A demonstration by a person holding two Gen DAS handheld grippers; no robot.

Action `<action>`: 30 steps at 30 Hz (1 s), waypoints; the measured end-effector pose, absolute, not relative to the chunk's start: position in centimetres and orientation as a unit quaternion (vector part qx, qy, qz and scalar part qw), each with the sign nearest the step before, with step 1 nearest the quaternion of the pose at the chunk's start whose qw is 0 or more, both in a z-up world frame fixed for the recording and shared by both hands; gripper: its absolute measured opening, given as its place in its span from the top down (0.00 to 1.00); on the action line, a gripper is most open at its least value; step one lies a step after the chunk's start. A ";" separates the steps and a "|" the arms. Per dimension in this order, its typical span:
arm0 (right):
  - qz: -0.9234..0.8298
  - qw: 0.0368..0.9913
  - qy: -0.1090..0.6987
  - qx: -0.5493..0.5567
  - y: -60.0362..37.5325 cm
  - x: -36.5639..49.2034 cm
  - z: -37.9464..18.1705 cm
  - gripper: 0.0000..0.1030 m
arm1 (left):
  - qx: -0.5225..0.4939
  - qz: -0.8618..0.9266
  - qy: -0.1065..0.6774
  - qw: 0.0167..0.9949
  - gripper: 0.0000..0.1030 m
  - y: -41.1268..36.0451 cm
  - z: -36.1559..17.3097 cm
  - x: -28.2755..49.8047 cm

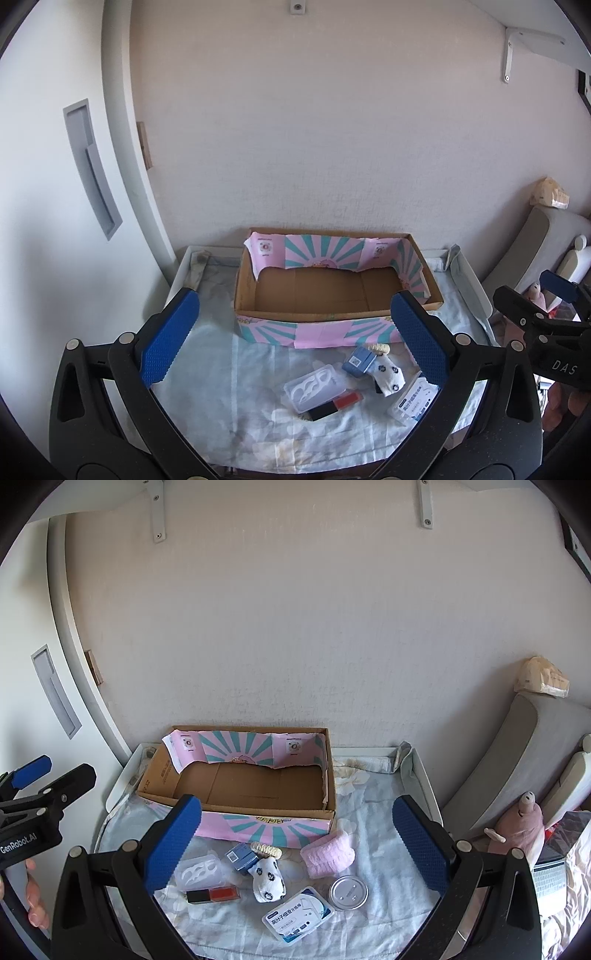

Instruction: Organize objects

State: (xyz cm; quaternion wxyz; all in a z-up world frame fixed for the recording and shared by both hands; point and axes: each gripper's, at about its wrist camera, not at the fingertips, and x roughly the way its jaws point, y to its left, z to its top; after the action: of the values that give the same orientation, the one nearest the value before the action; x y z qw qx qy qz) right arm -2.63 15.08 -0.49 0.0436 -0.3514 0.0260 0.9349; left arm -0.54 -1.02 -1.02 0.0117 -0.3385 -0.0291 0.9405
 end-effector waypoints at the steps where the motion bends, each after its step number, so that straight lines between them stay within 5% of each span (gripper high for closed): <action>1: 0.935 0.044 0.026 -0.351 15.0 -2.6 -0.5 0.00 | -0.339 0.940 -0.029 0.011 0.00 -1.1 -1.0 -0.5; 30: 0.935 0.046 0.032 -0.350 15.1 -2.5 -0.5 0.00 | -0.335 0.941 -0.039 0.018 0.00 -1.1 -0.8 -0.6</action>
State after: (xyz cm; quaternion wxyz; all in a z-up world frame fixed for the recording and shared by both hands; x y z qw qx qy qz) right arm -2.50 15.06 -0.52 0.0460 -0.3501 0.0320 0.9350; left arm -0.61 -1.13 -0.82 0.0178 -0.3353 -0.0389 0.9411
